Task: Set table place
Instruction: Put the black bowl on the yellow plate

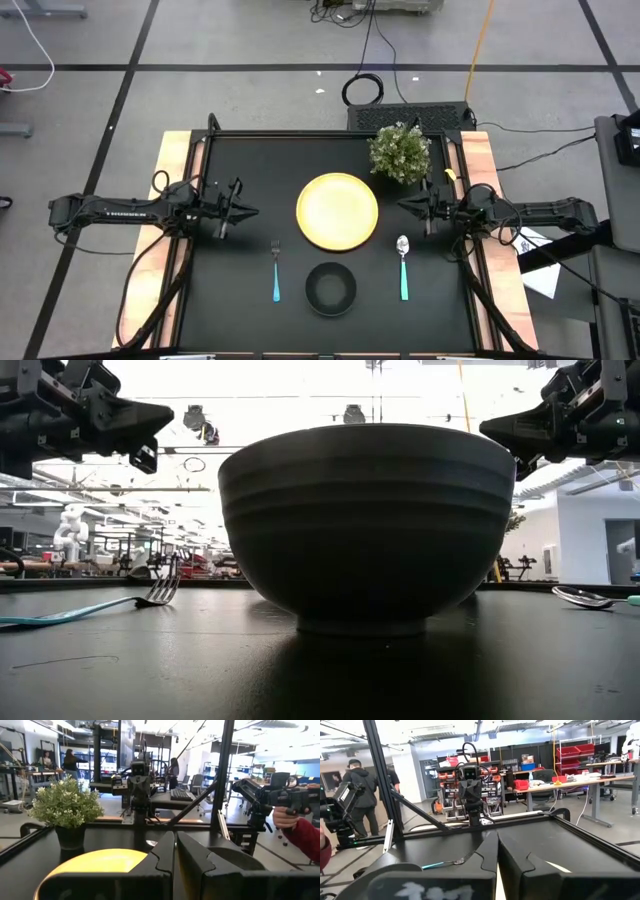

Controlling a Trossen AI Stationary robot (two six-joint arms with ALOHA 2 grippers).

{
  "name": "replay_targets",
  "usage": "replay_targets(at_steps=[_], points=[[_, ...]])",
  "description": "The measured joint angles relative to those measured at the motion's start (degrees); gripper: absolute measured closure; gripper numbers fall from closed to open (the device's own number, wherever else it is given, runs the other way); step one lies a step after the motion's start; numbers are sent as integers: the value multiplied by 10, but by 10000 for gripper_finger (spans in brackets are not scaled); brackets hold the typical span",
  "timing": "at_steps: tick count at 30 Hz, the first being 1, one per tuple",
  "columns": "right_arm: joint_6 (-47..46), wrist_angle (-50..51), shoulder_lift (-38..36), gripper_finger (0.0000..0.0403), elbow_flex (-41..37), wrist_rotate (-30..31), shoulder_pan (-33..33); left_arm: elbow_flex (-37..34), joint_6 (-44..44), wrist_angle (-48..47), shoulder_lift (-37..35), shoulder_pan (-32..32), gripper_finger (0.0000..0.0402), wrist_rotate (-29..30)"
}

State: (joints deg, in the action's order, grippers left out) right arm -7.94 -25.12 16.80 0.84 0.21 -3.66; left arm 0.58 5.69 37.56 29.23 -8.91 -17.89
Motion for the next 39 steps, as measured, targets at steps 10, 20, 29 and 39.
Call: replay_targets(at_steps=[10,20,29,39], points=[[-4,-4,0,403,0,0,0,0,-4,-6,0,0,376,0],[-4,-3,0,403,0,0,0,0,-8,2,0,0,376,10],[-4,-3,0,403,0,0,0,0,-7,-2,0,0,376,10],[-4,-3,0,403,0,0,0,0,-7,-2,0,0,376,10]])
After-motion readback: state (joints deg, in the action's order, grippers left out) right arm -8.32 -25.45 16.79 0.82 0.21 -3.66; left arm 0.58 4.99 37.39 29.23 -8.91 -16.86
